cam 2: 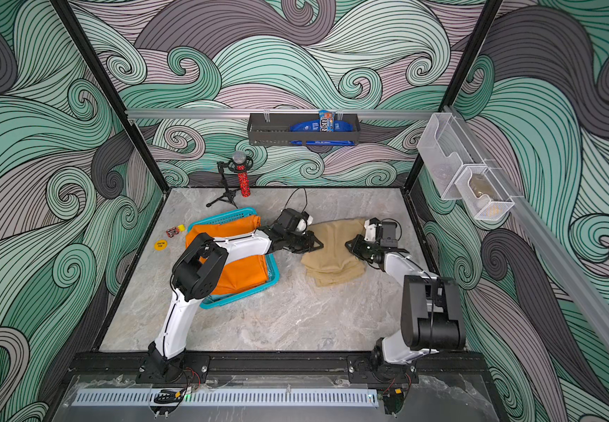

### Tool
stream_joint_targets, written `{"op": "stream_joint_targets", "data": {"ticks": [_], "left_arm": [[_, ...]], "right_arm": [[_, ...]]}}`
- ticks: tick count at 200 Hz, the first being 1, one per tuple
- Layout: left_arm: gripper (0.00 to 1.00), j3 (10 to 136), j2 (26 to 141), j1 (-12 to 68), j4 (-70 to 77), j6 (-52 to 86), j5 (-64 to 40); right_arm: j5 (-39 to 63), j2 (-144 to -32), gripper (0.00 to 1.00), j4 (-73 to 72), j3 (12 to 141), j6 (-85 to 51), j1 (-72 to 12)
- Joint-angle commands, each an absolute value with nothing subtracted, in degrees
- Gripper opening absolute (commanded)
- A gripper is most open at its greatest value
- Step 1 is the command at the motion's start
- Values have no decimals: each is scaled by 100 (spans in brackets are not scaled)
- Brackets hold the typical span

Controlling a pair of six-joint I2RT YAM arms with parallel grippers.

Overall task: Put the folded long pants in the basket
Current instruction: Pick up the long pant at the center of the board, then place the long pant in the basket.

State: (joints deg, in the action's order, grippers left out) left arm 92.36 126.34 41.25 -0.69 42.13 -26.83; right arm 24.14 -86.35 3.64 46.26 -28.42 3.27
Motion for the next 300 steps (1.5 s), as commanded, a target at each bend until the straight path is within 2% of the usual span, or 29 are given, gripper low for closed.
{"op": "stream_joint_targets", "data": {"ticks": [1,30,73,108,133,158,220,300], "left_arm": [[0,9712,11992,4202,-58,3956,-2795],[0,9770,11582,4055,-162,3929,-2764],[0,9392,10591,3526,-609,3731,-2716],[0,8122,9106,2751,-887,3526,-2581],[0,6994,7710,2169,-1041,3241,-1961],[0,6519,6849,1573,-1826,2811,-1407],[0,5664,6405,420,-2667,2522,-1369],[0,4798,6519,229,-2561,2363,-1035]], "right_arm": [[2445,-8323,0,435,5079,-2817,223],[2183,-8114,0,719,5545,-2787,4],[1815,-8258,0,893,6444,-2916,-961],[1446,-8607,0,890,7266,-3003,-2095],[1192,-8981,0,880,7789,-2979,-2852],[1008,-9501,0,872,8254,-2918,-3529],[938,-10615,0,874,8858,-2910,-4579],[750,-11293,0,859,8315,-2959,-4755]]}}
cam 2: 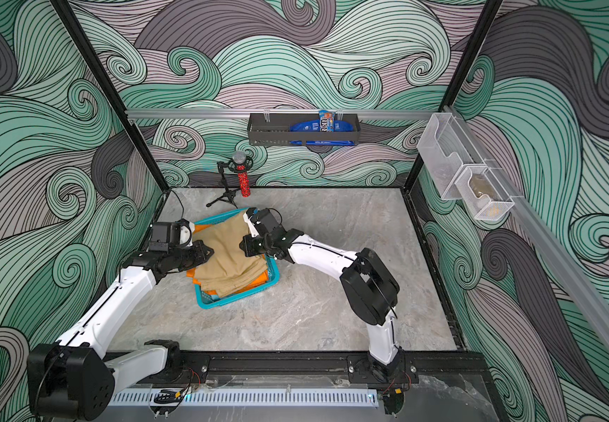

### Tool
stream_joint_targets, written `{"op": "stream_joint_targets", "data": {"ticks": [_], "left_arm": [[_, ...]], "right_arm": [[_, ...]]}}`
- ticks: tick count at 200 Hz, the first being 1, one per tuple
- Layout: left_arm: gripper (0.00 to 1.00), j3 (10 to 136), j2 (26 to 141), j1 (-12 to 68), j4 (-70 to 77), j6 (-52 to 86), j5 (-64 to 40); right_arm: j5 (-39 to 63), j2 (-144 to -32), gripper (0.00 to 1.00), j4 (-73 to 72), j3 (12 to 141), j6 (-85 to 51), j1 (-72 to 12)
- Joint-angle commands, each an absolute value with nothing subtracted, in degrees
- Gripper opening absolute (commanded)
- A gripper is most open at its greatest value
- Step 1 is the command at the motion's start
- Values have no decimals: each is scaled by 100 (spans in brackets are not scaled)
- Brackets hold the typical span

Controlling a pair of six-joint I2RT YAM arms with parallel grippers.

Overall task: Put the folded long pants in the basket
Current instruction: Place the long pant in the basket, then reset both arms

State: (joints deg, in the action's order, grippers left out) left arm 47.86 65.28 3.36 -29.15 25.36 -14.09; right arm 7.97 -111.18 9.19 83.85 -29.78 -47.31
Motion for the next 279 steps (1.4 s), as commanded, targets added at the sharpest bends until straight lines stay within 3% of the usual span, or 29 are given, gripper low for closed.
{"op": "stream_joint_targets", "data": {"ticks": [1,14,35,50,56,62,75,87,94,114,127,137,171,196,220,254,279], "left_arm": [[0,4794,6524,233,-2555,2363,-1040],[0,4738,6656,229,-2507,2365,-1105],[1,4948,6941,229,-2635,2272,-1334],[28,5276,7060,229,-2793,2160,-1256],[45,5408,7079,229,-2847,2141,-1149],[57,5536,7084,233,-2893,2140,-1041],[75,5805,7068,226,-2971,2193,-782],[84,6016,7046,192,-2960,2281,-713],[86,6139,7032,176,-2918,2334,-725],[89,6368,6992,169,-2570,2285,-717],[92,6469,7035,173,-2293,2238,-450],[92,6486,7102,159,-1952,2064,-385],[92,6110,7029,157,-203,1634,205],[96,4978,6641,88,1739,560,919],[97,4285,6884,-142,2546,-241,1025],[96,3063,7016,-733,4454,680,-335],[94,2457,7225,-744,5257,440,-1197]], "right_arm": [[731,-11298,0,860,8315,-2961,-4755],[583,-11354,4,868,8314,-2894,-4746],[601,-11362,34,868,8349,-2778,-4679],[596,-11229,45,868,8346,-2692,-4617],[579,-11156,48,874,8341,-2651,-4591],[568,-11069,51,875,8347,-2605,-4552],[537,-10861,61,870,8350,-2528,-4459],[456,-10659,63,870,8345,-2452,-4389],[407,-10534,70,868,8341,-2386,-4353],[201,-10191,74,881,8294,-2064,-4173],[-39,-9988,95,883,8180,-1931,-3951],[-285,-9822,100,872,8041,-1884,-3701],[-758,-9455,100,865,7549,-1528,-2663],[-1041,-9482,100,831,7232,-1040,-1827],[-1260,-9585,100,599,6748,-909,-993],[-795,-9044,100,-936,5360,-885,43],[-1077,-8668,100,-2166,4461,-565,359]]}}
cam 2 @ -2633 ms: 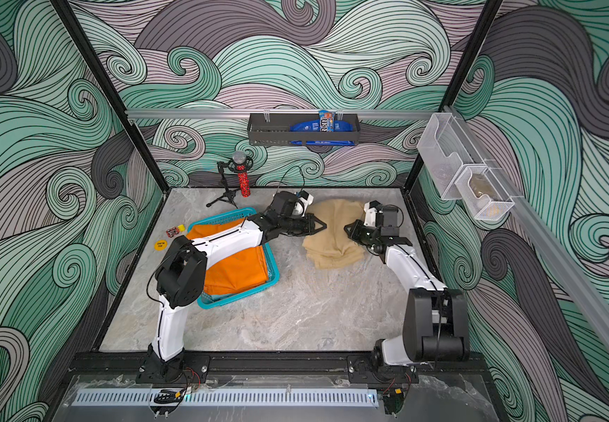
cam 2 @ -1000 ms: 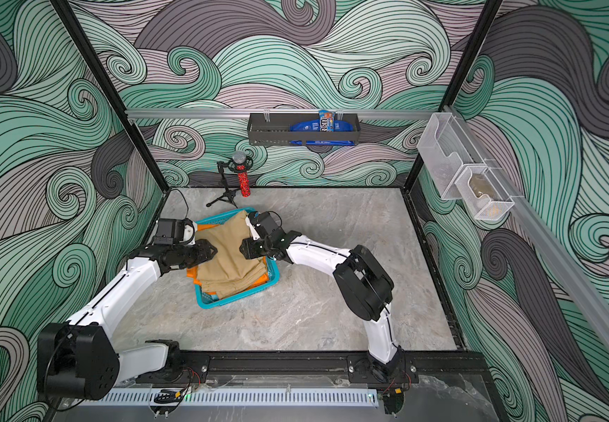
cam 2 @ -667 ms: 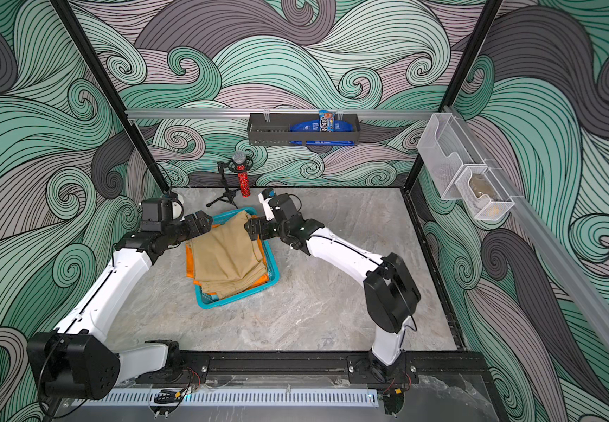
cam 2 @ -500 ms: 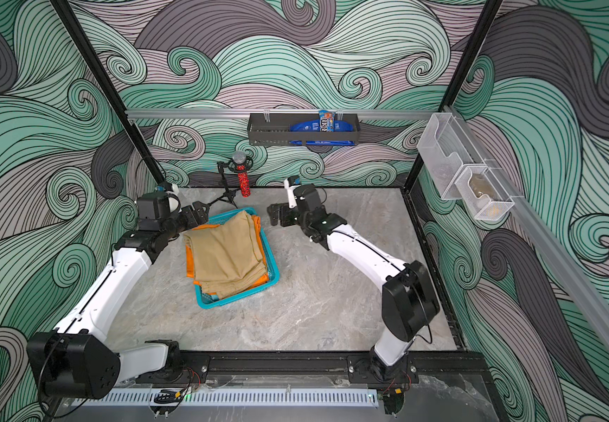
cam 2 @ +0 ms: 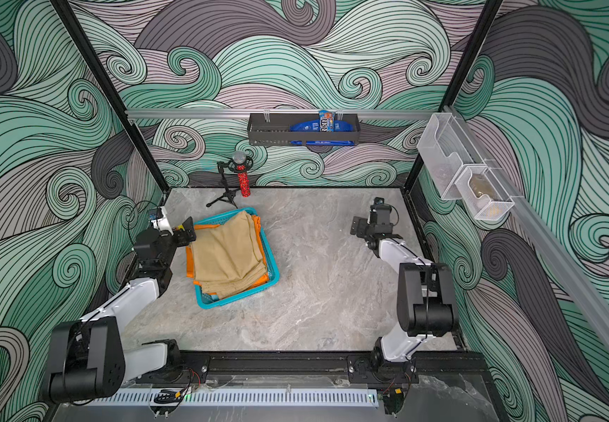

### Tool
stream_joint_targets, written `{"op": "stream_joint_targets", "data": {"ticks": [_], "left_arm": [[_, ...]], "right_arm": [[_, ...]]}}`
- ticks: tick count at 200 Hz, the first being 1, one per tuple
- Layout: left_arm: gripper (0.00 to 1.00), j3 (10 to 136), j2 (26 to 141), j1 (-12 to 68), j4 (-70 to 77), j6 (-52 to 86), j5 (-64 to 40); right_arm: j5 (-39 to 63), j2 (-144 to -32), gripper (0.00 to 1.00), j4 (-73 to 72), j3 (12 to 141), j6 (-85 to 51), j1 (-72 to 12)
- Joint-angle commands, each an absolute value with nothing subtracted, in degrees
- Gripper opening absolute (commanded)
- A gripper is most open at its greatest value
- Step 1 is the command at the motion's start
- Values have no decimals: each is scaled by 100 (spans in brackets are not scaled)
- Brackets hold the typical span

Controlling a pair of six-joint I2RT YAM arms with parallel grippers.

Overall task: Put the folded long pants in the basket
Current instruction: Reset both arms

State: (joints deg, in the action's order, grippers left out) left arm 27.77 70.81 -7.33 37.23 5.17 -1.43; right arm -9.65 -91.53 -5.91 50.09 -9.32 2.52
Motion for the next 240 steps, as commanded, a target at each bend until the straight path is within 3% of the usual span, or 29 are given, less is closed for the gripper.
{"op": "stream_joint_targets", "data": {"ticks": [1,41,73,108,123,142,183,209,240], "left_arm": [[94,2441,7234,-741,5270,440,-1192],[94,2109,7544,-769,5505,197,-1074],[93,2258,8033,-774,5910,159,-1958],[92,2521,8365,-756,5110,238,-2934],[93,2232,8223,-695,4980,263,-2318],[96,1438,8191,-519,6562,176,-1752],[99,887,9168,55,8757,-96,-710],[99,1363,8726,29,7053,-48,-781],[99,1050,9061,33,8271,-23,-652]], "right_arm": [[-1079,-8658,100,-2212,4419,-550,364],[-686,-8391,99,-4028,3162,-354,412],[-535,-8386,100,-5274,2396,-213,408],[-183,-8684,100,-6449,1831,-79,410],[-43,-8732,100,-7111,1495,-3,409],[-148,-8989,100,-8125,1117,-64,411],[-195,-8882,100,-7726,1218,-44,400],[-222,-8893,100,-7782,1223,-18,378],[-221,-8907,100,-7765,1230,-1,356]]}}
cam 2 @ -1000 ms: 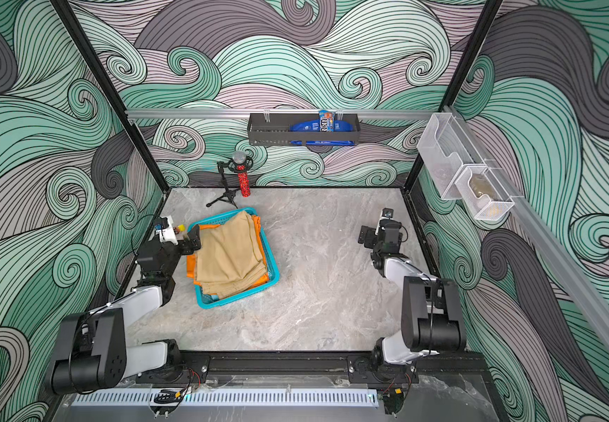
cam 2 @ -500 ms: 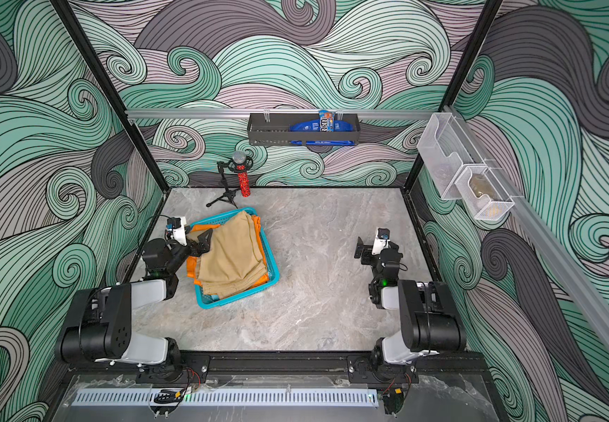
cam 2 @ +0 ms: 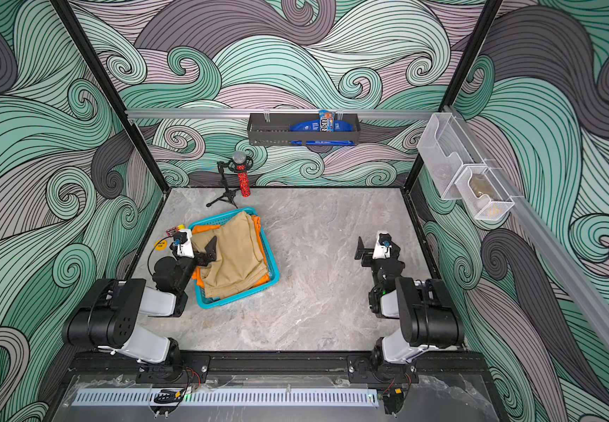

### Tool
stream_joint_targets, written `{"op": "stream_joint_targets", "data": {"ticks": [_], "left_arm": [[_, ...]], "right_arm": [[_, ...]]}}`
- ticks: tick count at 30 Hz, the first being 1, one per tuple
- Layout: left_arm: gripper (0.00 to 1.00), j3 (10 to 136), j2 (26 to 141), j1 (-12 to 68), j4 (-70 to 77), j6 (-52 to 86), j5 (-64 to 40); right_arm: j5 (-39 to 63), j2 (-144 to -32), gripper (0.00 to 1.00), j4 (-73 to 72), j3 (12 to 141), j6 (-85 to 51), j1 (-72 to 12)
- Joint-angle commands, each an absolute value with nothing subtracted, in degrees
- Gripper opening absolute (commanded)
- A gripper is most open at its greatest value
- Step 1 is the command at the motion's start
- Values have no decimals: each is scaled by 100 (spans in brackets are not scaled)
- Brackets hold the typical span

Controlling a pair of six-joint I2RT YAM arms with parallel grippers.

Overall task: Put the folded long pants in the basket
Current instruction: Reset both arms

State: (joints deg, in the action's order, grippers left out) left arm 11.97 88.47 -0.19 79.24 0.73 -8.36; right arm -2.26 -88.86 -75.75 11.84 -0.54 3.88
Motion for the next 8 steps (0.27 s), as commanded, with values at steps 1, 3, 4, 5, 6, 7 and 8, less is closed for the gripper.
{"op": "stream_joint_targets", "data": {"ticks": [1,3,4,5,6,7,8], "left_arm": [[98,1061,9052,34,8222,-29,-642],[99,1236,8936,28,7694,-6,-516],[99,1275,8946,27,7614,48,-427],[99,1238,8962,29,7693,83,-363],[98,1201,9014,33,7856,79,-365],[98,1149,9072,35,8073,79,-378],[99,1160,9072,34,8032,75,-378]], "right_arm": [[-221,-8910,100,-7759,1230,4,354],[-238,-8931,100,-7727,1266,18,327],[-245,-8928,100,-7712,1266,18,324],[-245,-8928,100,-7712,1267,18,325],[-244,-8908,100,-7743,1242,14,331],[-250,-8903,100,-7768,1224,18,329],[-251,-8898,100,-7784,1213,9,329]]}}
